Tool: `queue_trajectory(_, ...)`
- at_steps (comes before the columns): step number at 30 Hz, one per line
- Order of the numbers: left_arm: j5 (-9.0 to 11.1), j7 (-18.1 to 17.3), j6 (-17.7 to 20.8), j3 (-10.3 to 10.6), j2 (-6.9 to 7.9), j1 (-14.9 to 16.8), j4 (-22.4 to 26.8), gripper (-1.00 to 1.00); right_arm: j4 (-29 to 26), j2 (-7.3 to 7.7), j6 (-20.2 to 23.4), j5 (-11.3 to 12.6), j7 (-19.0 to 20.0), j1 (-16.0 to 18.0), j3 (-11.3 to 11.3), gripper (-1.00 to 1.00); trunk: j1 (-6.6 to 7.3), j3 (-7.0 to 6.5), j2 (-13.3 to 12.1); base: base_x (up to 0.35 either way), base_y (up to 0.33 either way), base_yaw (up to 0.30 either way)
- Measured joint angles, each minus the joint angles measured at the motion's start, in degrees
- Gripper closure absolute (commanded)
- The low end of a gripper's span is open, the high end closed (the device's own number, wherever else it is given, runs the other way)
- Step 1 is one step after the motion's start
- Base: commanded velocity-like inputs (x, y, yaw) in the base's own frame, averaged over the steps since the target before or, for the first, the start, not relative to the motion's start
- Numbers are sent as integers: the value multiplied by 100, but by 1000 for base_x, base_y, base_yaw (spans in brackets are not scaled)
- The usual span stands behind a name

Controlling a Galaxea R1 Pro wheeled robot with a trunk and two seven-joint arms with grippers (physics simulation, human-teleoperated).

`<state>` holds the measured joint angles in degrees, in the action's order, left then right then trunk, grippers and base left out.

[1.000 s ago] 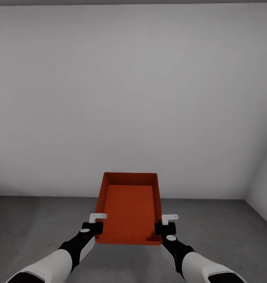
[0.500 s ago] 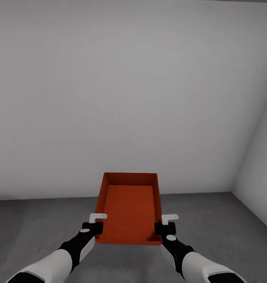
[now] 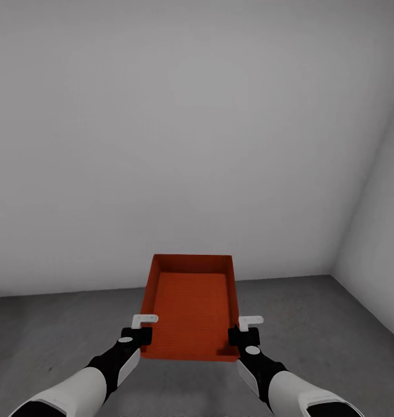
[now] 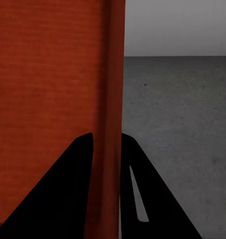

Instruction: Move the two storage containers from the living room to the garage. In the garage, place one container on the floor and stack the other container on top of it (either order is fine).

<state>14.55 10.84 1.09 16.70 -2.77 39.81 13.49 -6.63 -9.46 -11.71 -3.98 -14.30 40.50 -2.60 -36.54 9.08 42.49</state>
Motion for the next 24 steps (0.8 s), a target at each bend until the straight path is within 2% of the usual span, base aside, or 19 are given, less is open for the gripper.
queue_trajectory(24,-15,28,3,-20,-27,-4,-4,100,-1,27,3,-3,32,3,-6,100,0,205,1,0,0,0)
